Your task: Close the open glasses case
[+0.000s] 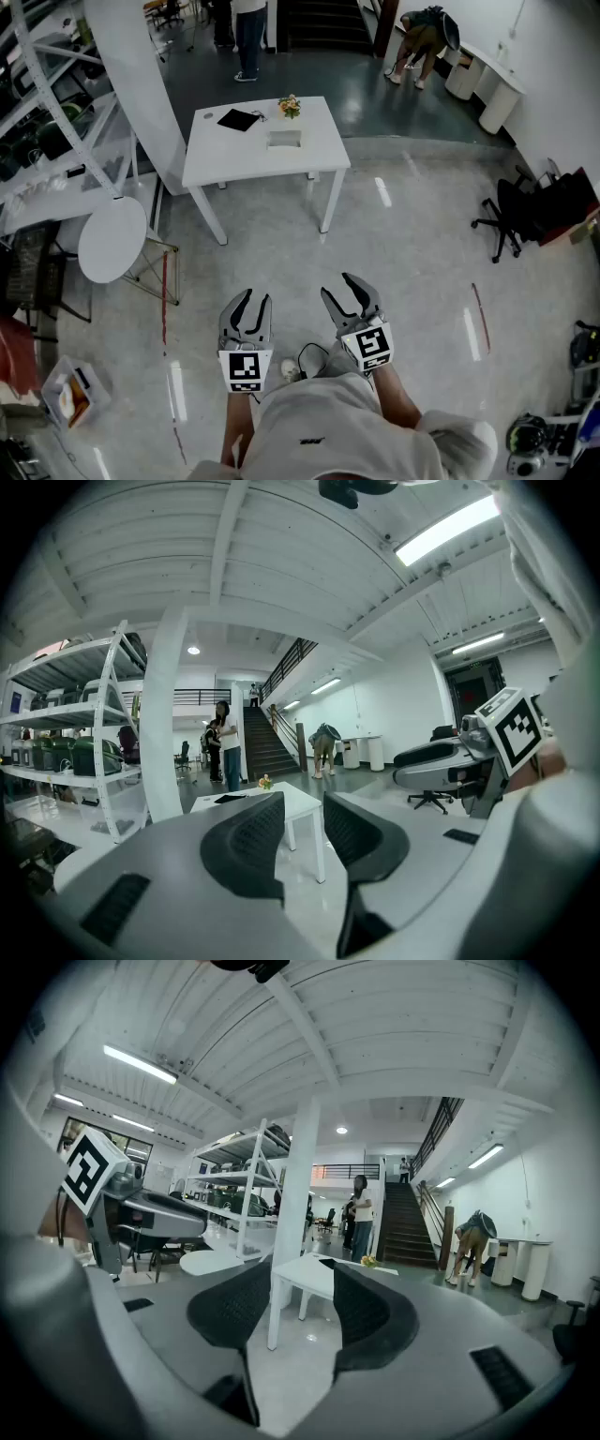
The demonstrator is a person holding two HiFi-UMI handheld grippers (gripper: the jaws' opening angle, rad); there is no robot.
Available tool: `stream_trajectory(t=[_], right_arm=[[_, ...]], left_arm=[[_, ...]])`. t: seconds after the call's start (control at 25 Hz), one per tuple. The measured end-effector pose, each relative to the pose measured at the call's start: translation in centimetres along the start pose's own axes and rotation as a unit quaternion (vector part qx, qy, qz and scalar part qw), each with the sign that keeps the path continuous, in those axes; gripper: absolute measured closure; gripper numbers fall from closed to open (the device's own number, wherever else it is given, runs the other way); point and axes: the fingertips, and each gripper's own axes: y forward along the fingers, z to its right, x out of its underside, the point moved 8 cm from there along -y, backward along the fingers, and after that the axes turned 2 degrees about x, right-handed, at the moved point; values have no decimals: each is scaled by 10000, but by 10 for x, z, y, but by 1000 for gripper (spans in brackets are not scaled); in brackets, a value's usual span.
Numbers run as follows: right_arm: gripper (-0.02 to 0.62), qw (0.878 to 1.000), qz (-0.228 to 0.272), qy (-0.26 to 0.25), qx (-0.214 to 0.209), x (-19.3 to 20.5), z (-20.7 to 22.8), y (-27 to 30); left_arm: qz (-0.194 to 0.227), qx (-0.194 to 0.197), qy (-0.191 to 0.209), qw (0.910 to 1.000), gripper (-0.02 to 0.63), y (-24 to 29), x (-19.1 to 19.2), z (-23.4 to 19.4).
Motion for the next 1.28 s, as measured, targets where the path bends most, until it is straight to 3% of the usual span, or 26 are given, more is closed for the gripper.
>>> stream_trajectory(t=[0.24,0.6,1.28], right_arm=[[381,9997,-79,178,125,-5,-8,0],[382,9996,-228,146,-58,-1,2,46],[382,9985,-278,236,-400,-11,100,194]], left_arm=[[7,45,-40,10000,460,0,5,-8],[-12,39,-78,10000,463,38,14,-27],[-228,-170,-50,9996,469,197,-4,-89]])
